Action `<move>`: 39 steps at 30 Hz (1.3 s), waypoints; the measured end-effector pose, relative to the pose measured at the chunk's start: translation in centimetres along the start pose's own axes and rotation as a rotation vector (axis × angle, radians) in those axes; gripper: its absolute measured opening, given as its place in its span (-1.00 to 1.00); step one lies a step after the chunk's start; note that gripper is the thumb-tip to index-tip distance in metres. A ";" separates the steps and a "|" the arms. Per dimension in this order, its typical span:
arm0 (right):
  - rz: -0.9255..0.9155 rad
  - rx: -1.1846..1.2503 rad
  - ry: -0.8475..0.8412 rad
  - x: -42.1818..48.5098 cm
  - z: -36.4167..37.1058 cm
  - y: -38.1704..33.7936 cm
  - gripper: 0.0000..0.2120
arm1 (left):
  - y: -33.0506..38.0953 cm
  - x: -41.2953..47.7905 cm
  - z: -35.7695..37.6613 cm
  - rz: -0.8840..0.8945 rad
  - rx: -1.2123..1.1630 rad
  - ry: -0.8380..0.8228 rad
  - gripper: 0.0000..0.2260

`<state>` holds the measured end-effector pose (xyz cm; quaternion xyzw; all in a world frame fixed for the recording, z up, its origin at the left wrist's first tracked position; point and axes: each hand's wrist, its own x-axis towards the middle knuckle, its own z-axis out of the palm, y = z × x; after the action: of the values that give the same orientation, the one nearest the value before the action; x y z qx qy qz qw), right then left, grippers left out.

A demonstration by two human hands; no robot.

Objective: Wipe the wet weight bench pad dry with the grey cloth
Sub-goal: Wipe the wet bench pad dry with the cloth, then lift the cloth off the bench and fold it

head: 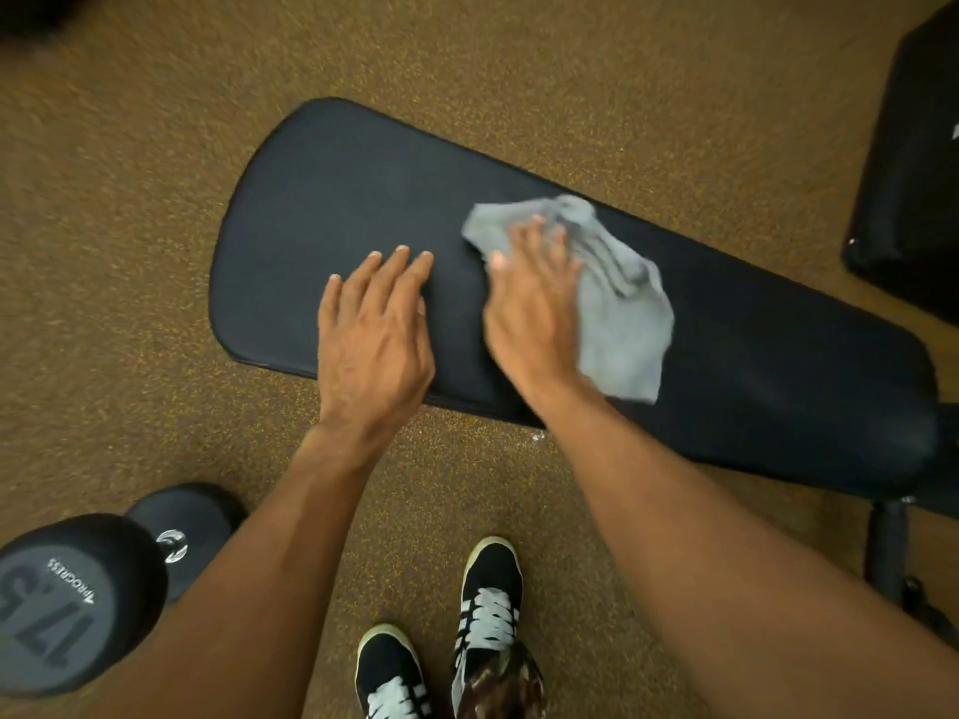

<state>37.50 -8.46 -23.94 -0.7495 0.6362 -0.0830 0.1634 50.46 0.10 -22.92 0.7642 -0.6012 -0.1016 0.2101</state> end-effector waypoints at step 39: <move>0.553 1.221 0.057 -8.7 -11.9 5.9 -0.74 | 9.1 1.6 -1.8 0.036 -0.775 -0.655 -0.33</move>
<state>26.55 -2.39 -14.15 -0.3293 0.6477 -0.4028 0.5567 43.62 -2.84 -17.08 0.5474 -0.5669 -0.5481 0.2803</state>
